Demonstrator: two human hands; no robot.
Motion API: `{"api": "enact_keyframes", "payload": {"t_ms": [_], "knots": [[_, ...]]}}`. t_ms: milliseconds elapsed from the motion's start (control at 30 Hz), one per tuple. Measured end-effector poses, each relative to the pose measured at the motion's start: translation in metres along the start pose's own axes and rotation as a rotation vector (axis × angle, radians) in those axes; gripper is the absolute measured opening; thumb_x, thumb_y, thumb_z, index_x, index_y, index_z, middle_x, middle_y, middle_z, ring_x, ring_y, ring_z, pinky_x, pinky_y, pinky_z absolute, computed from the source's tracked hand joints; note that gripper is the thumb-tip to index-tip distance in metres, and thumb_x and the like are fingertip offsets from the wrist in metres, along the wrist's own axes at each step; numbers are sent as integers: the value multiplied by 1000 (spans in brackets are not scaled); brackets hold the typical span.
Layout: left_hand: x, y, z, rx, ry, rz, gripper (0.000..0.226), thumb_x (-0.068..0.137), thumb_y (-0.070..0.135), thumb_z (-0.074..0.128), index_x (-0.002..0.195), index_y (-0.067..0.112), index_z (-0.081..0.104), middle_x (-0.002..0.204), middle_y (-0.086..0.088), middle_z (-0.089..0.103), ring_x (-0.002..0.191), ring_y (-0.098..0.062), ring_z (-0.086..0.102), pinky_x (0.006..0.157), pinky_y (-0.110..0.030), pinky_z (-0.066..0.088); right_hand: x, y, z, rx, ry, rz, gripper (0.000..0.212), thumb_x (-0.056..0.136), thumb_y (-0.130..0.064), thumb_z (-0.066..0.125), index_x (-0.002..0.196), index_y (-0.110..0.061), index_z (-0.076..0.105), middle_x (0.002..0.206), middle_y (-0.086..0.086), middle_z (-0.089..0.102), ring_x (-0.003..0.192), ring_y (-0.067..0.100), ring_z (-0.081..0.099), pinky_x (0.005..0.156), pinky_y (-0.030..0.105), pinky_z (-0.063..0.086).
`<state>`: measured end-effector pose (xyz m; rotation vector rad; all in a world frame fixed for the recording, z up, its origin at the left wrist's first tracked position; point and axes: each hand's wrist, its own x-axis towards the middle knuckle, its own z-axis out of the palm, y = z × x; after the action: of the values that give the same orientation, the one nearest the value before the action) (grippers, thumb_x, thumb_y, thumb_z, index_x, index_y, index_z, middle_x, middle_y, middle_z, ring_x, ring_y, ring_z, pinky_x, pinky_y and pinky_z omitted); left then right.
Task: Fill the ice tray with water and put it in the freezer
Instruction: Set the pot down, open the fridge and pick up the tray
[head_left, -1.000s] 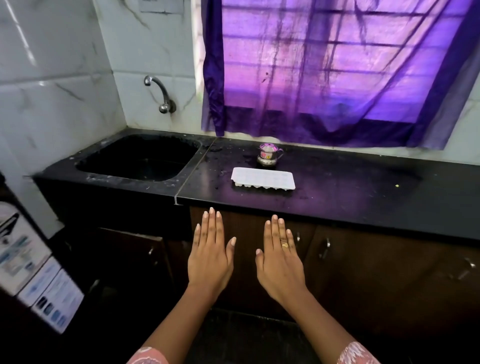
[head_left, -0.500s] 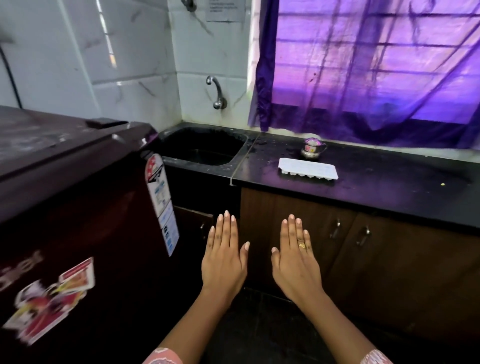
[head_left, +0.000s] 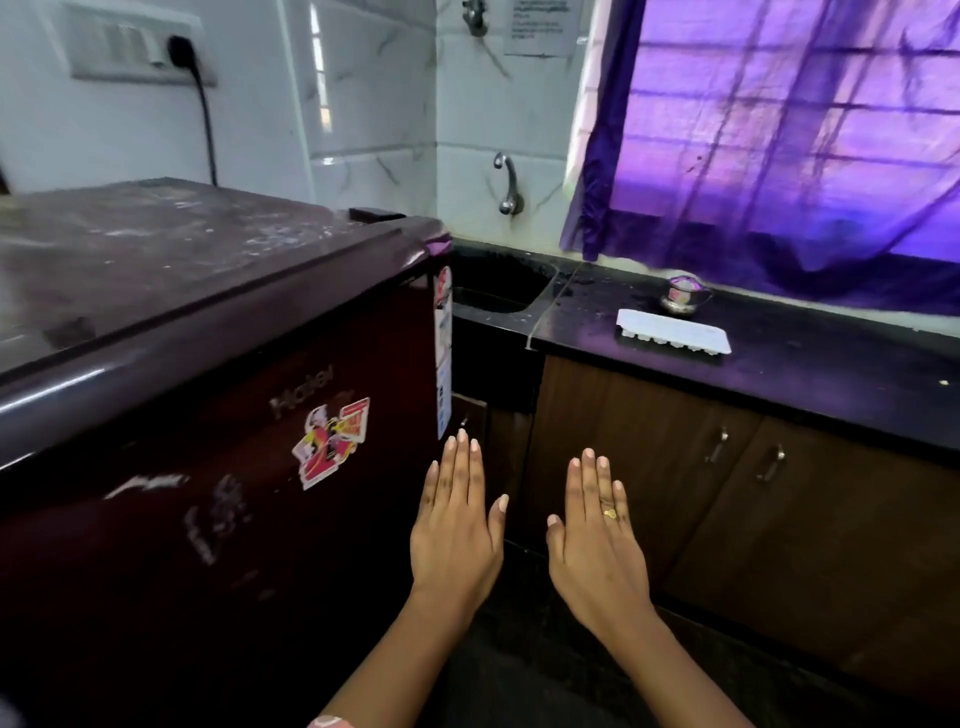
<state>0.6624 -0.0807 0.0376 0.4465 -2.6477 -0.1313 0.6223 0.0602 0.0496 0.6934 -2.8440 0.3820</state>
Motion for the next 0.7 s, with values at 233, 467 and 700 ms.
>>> {"api": "enact_keyframes", "payload": {"t_ms": [233,467,700], "knots": [[-22,-26,-36,48,90,-135,65,98,42,7,141,0,31,149,-16,29,139,-24,26,112,-34,7,-8,-39,-10,45,-15,-155,70,74,-42,-9,136,-9,-20,146,3,-25,137,15,-25,110,28,-15],[-46,-34,-62,103,179,-262,64,96,43,20,142,-1,26,151,-15,22,141,-22,19,114,-31,-2,-19,-72,-25,136,-9,-332,74,77,-40,-2,144,-9,-11,148,2,-23,139,14,-23,112,28,-13],[-87,-35,-98,137,288,-327,63,95,39,25,146,2,18,155,-13,13,144,-20,4,116,-30,-7,-42,-102,-43,213,9,-495,72,81,-38,1,146,-7,-4,155,8,-13,140,15,-19,113,30,-12]]}}
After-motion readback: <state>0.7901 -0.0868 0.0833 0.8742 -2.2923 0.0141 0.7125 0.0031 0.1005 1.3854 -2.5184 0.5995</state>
